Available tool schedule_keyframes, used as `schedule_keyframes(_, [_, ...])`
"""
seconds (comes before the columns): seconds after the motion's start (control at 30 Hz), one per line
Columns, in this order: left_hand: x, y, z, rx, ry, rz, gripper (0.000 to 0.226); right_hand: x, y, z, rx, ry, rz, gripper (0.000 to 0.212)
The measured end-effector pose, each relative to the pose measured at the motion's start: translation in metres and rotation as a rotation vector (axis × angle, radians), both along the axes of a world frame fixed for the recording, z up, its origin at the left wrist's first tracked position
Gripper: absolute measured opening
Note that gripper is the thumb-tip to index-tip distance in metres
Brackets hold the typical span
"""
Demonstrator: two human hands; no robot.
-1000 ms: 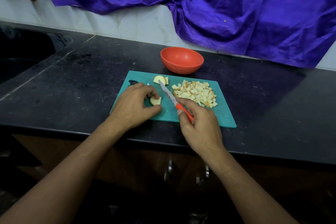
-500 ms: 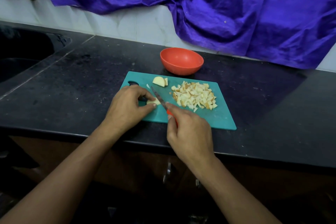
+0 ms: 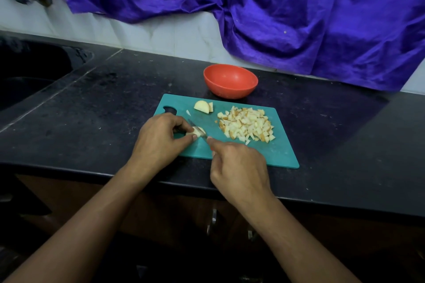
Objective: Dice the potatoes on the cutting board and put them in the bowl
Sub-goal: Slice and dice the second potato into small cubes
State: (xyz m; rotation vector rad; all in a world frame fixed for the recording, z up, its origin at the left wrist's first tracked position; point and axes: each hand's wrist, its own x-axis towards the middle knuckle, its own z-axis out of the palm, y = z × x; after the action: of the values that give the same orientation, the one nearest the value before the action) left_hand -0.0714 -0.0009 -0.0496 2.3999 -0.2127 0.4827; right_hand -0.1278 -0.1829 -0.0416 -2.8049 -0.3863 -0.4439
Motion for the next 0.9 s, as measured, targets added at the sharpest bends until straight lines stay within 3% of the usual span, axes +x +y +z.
schedule_keyframes(0.33, [-0.001, 0.001, -0.001, 0.001, 0.001, 0.031, 0.007, -0.003, 0.000, -0.007, 0.247, -0.035, -0.066, 0.042])
schedule_keyframes(0.9, [-0.001, 0.003, 0.000, 0.016, 0.020, 0.024, 0.008, 0.013, 0.017, 0.014, -0.025, 0.050, -0.056, 0.046])
